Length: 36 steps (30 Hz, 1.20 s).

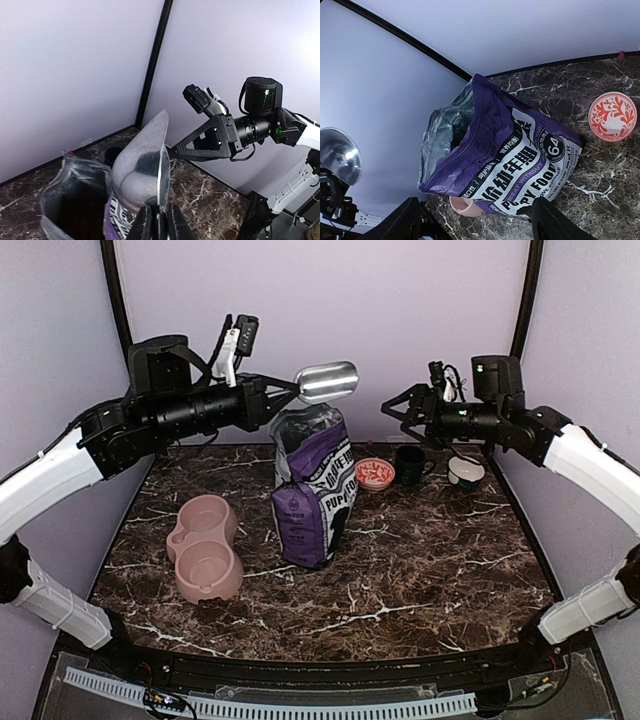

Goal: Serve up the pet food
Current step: Pass from the right arm to the left, then move the pet food bag to the center of the board.

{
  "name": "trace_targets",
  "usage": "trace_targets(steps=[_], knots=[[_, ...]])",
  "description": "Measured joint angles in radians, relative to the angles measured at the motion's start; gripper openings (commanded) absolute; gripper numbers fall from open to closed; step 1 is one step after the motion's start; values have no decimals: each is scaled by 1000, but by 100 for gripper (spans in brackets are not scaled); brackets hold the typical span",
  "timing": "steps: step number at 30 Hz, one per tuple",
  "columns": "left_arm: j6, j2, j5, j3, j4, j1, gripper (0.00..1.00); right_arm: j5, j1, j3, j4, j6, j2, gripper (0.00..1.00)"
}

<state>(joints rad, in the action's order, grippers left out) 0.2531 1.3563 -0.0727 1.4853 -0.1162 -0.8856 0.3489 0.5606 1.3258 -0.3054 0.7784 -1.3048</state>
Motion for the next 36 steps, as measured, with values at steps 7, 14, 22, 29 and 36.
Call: trace_targets(steps=[7, 14, 22, 29, 36], knots=[[-41, -156, 189, -99, -59, 0, 0, -172, 114, 281, -184, -49, -231, 80], [-56, -269, 288, -216, -70, 0, 0, -326, 180, 525, -336, -79, -450, 77], [-68, -332, 335, -285, -82, 0, 0, -398, 219, 726, -428, -92, -632, 65], [-77, -347, 348, -304, -83, 0, 0, -419, 222, 806, -481, -103, -680, 28], [-79, -347, 351, -316, -84, 0, 0, -425, 225, 808, -519, -121, -676, 0]])
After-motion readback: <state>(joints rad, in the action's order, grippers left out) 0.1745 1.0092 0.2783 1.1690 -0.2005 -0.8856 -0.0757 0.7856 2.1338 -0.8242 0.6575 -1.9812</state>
